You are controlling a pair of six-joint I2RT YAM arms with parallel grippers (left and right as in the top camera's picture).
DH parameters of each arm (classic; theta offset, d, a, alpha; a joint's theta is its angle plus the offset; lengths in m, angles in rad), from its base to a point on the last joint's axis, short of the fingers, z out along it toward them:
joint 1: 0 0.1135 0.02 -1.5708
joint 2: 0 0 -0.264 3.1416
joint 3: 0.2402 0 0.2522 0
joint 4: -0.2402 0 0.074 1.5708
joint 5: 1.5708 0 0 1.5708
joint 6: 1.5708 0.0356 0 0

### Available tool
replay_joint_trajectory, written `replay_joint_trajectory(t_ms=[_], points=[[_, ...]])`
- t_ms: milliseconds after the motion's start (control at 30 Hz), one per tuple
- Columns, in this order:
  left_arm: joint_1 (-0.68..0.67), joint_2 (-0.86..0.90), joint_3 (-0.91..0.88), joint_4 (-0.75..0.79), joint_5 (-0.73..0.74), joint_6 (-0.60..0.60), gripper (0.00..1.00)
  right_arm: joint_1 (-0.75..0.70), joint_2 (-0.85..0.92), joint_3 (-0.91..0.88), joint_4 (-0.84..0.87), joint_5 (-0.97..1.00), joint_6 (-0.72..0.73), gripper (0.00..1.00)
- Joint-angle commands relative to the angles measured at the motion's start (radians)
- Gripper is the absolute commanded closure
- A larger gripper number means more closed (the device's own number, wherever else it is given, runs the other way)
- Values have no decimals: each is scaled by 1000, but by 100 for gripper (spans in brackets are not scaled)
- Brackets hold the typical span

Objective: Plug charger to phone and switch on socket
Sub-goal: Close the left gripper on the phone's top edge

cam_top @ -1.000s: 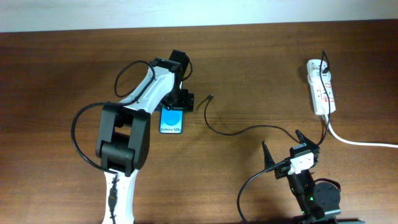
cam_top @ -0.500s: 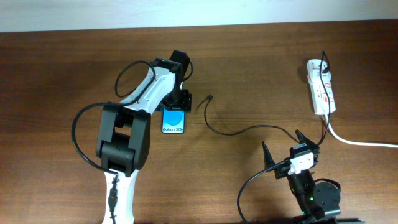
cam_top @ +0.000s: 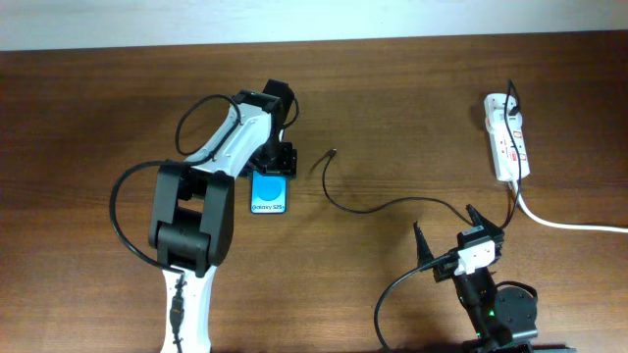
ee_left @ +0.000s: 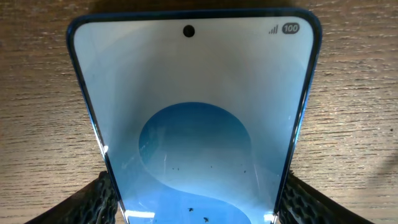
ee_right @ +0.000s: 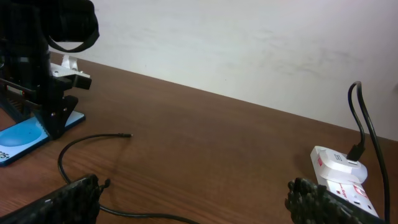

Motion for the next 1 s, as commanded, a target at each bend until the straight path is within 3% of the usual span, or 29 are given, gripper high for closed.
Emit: replay_joint_trajectory(t_ms=[0,67,167,367,600,833,967], points=[[12,7,35,-13,13,-17,42,-4,-8,-5,-4,-13,11,2],[12,7,44,-21,13,-17,60,-4,-8,-5,-4,-13,11,1],[12,7,44,-21,13,-17,78,-4,-8,-5,-4,-13,11,2],[12,7,44,-24,13,-21,100,-4,-8,-5,-4,-13,11,2],[12,7,108,-71,58,-32,100,-4,-8,-5,-4,-13,11,2],[12,7,279,-199,78,-189,100,-4,-8,-5,-4,-13,11,2],[12,7,297,-208,196,-196,100,-4,-8,-5,-4,-13,11,2]])
